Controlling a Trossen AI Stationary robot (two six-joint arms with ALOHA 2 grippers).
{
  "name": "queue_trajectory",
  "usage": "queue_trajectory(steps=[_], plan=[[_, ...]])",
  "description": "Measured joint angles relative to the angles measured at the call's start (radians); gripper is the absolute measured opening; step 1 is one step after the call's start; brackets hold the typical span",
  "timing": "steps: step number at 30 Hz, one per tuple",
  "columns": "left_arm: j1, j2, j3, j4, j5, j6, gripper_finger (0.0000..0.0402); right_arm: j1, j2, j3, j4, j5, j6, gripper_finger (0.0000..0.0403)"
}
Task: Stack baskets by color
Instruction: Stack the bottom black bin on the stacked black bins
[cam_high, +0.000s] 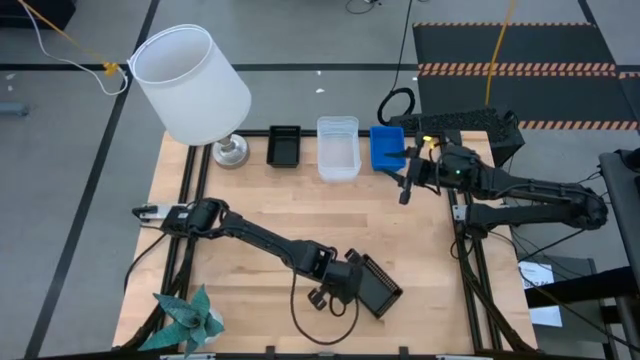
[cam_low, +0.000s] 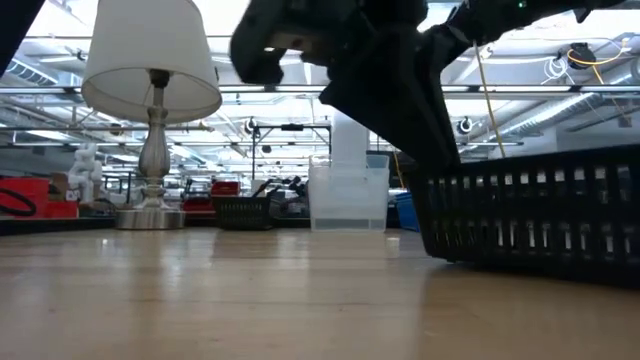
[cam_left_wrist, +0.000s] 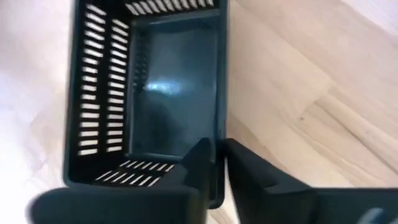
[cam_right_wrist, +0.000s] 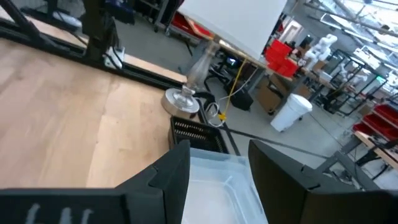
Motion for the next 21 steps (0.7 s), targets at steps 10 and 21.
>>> queue_trajectory(steps=[10,21], plan=[[-0.002,0.028,0.001,0.070,-0.026,-0.004,0.0160,0.001,0.007,0.000,-0.005,0.002,0.005,0.0157],[-0.002,0.049,0.001,0.075,-0.026,0.187,0.0057,0.002,0.007,0.000,-0.002,0.004,0.003,0.0157]])
